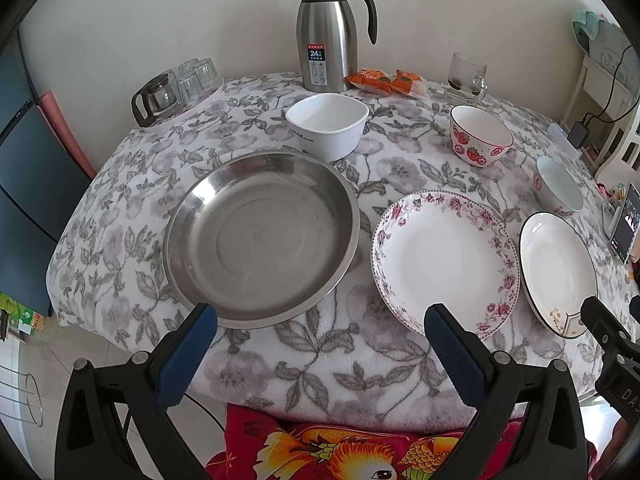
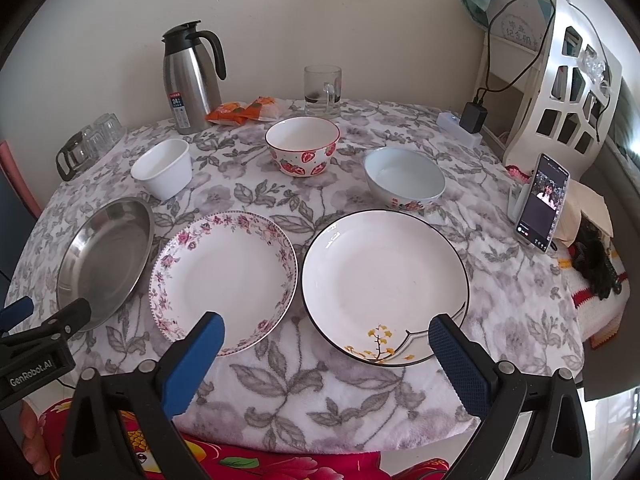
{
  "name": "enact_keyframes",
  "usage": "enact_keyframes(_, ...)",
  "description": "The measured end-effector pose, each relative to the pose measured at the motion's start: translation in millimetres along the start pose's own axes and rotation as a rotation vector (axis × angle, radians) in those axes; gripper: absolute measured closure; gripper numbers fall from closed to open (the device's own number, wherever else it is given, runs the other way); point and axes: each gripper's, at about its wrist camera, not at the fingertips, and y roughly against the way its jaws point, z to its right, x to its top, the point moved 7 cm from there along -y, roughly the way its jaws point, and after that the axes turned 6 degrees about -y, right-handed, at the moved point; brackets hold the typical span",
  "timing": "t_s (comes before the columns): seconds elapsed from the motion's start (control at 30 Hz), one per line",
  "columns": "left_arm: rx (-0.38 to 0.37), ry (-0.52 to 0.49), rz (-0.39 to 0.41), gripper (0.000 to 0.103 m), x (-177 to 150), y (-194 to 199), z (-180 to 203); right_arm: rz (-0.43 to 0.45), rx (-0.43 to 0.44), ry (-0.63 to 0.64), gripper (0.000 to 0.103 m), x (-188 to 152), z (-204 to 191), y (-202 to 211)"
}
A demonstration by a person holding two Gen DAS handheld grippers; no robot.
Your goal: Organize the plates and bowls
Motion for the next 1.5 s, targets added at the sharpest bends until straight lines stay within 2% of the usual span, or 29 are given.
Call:
enact_keyframes(0.43, -0.007, 0.004, 0.000, 0.000, 0.2, -0.2, 0.0, -0.002, -0.006, 0.005, 0.000, -0.7, -0.9, -1.5)
enact_keyframes(0.57, -0.062, 0.043, -0.015, 0.000, -0.1, -4.3, -3.2, -0.030, 0.012, 0.018, 0.000, 0.5, -3.8, -8.5)
enact_keyframes(0.67, -0.112, 0.084, -0.026, 0.000, 3.2, -8.2, -12.4, -0.018, 0.040, 0.012, 0.000, 9.2, -13.4, -11.3)
enact_keyframes(0.8, -0.104, 0.149, 0.007, 0.000, 16.2, -7.2, -44.2, -0.022, 0.140, 0.027, 0.000, 24.6, -42.7, -13.7)
enact_keyframes(0.93, -0.112, 0.266, 0.020, 0.000, 24.8, -12.6, -90.1, -0.021, 0.244, 0.049, 0.000, 40.5, -79.4, -9.9)
enact_keyframes(1.13, -0.093, 0.390, 0.067, 0.000, 24.1, -25.0, -153.5, 0.008, 0.319, 0.151, 0.000, 56.4, -143.9, -8.4)
enact_keyframes(1.23, -0.097, 0.444, 0.092, 0.000, 20.0, -32.7, -181.4, -0.017, 0.341, 0.160, 0.000, 58.6, -167.0, -20.9)
enact_keyframes(1.4, -0.087, 0.479, 0.126, 0.000, 15.3, -47.3, -209.7, -0.081, 0.363, 0.160, 0.001, 51.6, -194.1, -48.4)
enact_keyframes(1.5, -0.100, 0.493, 0.136, 0.000, 14.0, -59.4, -219.2, -0.108, 0.357, 0.167, 0.008, 48.1, -203.8, -66.2)
